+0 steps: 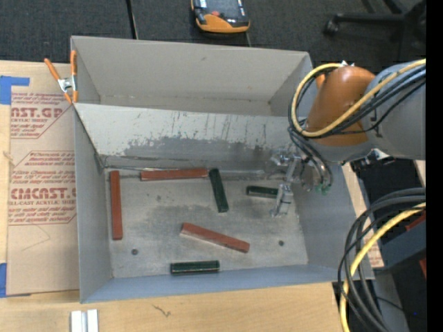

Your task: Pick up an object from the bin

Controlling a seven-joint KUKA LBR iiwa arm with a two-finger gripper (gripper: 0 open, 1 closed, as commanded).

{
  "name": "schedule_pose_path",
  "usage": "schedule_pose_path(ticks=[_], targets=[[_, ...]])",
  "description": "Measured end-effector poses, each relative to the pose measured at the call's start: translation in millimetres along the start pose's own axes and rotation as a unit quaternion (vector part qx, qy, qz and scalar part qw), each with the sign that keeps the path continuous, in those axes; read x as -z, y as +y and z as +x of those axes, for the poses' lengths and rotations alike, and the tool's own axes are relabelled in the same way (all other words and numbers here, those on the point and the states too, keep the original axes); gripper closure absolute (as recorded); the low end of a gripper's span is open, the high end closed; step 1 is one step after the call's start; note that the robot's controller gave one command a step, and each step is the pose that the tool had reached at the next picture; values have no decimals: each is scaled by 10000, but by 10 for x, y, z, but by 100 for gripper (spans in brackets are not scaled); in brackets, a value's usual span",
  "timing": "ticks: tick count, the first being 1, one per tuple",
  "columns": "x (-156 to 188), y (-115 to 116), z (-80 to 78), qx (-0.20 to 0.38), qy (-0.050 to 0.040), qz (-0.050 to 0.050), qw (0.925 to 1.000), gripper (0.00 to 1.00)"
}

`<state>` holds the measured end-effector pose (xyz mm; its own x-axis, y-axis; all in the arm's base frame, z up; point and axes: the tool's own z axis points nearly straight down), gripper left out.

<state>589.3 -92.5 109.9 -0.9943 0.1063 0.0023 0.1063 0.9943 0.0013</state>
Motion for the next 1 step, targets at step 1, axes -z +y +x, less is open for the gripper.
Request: schedule_pose_path(ticks=[1], targets=[[479,-1,-15,-15,-30,1,10000,0]])
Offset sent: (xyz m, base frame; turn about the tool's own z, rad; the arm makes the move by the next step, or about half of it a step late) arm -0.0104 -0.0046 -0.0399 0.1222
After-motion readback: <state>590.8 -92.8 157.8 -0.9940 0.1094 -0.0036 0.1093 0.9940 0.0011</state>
